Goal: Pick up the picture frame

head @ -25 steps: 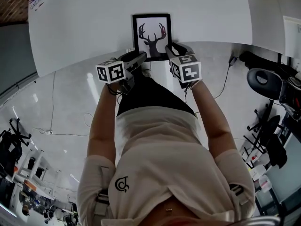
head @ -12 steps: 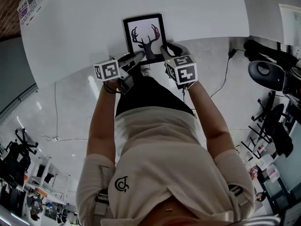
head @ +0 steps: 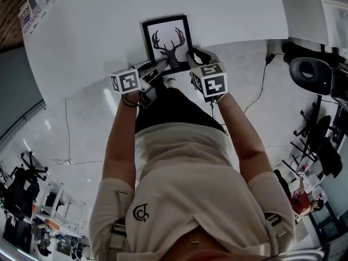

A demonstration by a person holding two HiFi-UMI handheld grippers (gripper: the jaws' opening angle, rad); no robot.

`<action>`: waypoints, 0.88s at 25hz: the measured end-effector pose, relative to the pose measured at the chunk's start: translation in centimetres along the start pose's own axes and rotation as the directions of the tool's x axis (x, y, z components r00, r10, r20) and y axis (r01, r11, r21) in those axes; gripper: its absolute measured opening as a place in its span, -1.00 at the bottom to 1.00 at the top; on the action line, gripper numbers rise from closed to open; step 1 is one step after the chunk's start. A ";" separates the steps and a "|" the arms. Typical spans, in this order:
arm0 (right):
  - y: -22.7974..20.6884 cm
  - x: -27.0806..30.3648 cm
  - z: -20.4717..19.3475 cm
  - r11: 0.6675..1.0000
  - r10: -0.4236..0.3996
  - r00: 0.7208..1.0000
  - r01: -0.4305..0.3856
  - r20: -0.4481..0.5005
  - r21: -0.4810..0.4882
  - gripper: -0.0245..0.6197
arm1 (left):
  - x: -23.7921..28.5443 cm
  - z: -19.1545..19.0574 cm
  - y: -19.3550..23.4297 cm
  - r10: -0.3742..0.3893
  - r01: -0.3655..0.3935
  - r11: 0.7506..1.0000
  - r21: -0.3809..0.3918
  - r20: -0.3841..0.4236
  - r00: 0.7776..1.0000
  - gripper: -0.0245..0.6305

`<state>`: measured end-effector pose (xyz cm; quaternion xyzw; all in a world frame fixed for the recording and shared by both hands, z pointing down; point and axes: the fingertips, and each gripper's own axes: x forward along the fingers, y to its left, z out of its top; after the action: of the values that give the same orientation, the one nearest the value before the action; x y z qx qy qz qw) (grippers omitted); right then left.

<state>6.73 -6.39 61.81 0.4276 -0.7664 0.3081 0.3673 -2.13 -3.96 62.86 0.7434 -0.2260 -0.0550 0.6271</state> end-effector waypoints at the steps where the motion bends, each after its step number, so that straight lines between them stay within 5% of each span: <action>1: -0.1 -0.1 0.0 1.000 0.003 1.000 -0.003 0.001 0.001 -0.61 | 0.0 0.1 -0.3 -0.002 0.002 1.000 0.010 0.007 1.000 -0.74; 17: -1.8 -3.0 1.3 0.999 -0.018 0.997 0.020 0.070 -0.027 -0.60 | 1.0 -0.3 -5.2 -0.018 0.016 1.000 0.023 0.091 0.996 -0.85; 22: -1.2 -5.3 3.2 0.997 -0.003 0.993 0.012 0.117 -0.070 -0.67 | -0.6 1.4 -7.3 0.026 -0.050 0.990 0.134 0.176 0.984 -0.85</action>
<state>8.76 -7.18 55.87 0.4344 -0.7954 0.2538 0.3380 -1.24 -4.17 55.43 0.7730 -0.2973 -0.0919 0.5529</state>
